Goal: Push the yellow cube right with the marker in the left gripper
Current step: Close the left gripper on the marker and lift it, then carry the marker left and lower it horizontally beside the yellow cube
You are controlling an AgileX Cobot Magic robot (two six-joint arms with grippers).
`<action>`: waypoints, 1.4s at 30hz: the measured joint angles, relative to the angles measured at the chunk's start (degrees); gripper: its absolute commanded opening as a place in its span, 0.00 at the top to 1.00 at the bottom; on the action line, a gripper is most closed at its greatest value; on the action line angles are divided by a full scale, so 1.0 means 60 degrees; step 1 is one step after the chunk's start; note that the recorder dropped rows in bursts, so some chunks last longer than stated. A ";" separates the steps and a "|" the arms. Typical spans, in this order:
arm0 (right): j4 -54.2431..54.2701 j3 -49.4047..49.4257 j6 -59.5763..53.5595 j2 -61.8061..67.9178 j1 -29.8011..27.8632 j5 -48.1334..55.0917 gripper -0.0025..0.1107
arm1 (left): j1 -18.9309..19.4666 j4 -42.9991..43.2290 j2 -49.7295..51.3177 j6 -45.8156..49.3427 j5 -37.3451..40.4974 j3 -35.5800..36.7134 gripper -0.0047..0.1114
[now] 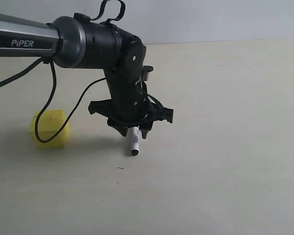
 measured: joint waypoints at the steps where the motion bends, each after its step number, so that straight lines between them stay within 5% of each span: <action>1: 0.0000 0.0000 0.0000 0.0000 0.0000 0.0000 0.98 | 0.0000 0.0000 0.0045 0.0000 -0.0018 0.0000 0.56; 15: 0.0000 0.0000 0.0000 0.0000 0.0000 0.0000 0.98 | 0.0000 0.0056 0.0518 0.0000 -0.0018 0.0000 0.57; 22: 0.0000 0.0000 0.0000 0.0000 0.0000 0.0000 0.98 | 0.0000 0.0112 0.0518 0.0000 -0.0050 -0.0017 0.94; 30: 0.0000 0.0000 0.0000 0.0000 0.0000 0.0000 0.98 | 0.0019 0.0112 0.0305 0.0379 0.0065 -0.0017 0.96; 36: 0.0000 0.0000 0.0000 0.0000 0.0000 0.0000 0.98 | 0.0019 0.0358 -0.1593 0.1102 0.1295 -0.0017 0.96; 42: 0.0000 0.0000 0.0000 0.0000 0.0000 0.0000 0.98 | 0.0264 0.3102 -0.5255 0.0892 0.2768 0.1745 0.96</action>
